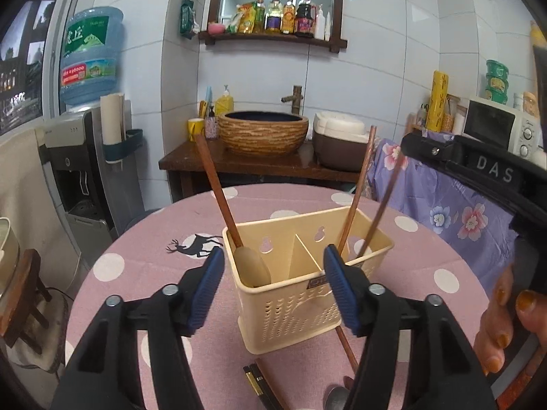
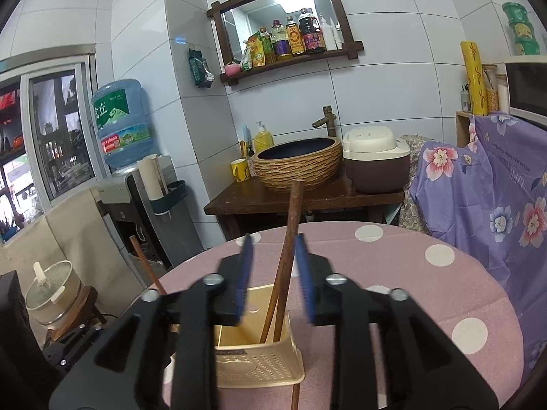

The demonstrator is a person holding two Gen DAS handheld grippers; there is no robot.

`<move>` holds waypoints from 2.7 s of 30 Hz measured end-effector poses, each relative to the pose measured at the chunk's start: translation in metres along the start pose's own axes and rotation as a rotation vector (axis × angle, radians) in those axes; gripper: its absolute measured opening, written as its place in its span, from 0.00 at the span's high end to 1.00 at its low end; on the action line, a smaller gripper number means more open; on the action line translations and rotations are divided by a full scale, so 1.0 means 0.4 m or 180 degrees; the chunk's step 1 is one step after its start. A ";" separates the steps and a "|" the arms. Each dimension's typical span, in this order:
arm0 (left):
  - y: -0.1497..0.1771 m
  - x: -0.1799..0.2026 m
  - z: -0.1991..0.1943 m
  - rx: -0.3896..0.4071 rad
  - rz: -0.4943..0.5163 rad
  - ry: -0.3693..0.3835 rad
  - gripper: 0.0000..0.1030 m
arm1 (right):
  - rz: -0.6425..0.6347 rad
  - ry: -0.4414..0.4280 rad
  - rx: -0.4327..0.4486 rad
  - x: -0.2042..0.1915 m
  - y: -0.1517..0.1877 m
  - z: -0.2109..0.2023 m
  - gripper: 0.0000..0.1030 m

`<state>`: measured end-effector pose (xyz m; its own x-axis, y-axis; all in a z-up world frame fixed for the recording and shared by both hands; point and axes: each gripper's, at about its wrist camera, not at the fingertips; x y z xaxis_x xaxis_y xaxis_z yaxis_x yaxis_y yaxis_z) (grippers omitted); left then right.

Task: Organize utensils
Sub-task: 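Move both tools back down to the remaining utensils, then close the right tool on another single wooden chopstick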

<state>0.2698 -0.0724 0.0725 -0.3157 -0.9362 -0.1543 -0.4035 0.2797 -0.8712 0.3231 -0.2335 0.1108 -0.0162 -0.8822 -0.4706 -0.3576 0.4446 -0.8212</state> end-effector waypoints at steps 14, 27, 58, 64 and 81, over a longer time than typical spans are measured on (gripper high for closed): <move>0.182 -0.013 -0.118 -0.0288 -0.0088 -0.0040 0.23 | -0.0393 0.0118 -0.0491 0.038 0.151 -0.149 0.42; 0.340 0.016 -0.112 -0.0789 -0.0310 0.0107 0.24 | -0.0489 0.0404 -0.1208 0.115 0.378 -0.143 0.42; 0.411 0.033 -0.100 -0.1065 -0.0426 0.0221 0.45 | -0.0293 0.0488 -0.1838 0.161 0.517 -0.131 0.70; 0.411 0.039 -0.099 -0.1071 -0.0414 0.0229 0.45 | -0.0208 0.0452 -0.1876 0.158 0.514 -0.132 0.91; 0.395 0.115 -0.054 -0.1133 -0.0211 0.0371 0.45 | 0.0051 0.0639 -0.1763 0.282 0.444 -0.170 0.93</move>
<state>0.1731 -0.0665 -0.0623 -0.3662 -0.9300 -0.0312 -0.6930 0.2950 -0.6579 0.1941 -0.2645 -0.0663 -0.1827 -0.9122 -0.3668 -0.7895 0.3585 -0.4982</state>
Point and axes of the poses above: each gripper's, at about its wrist camera, not at the fingertips, and z roughly the way its jaws point, x to its right, y to its underside, and after that the axes turned 14 degrees about z, right-handed
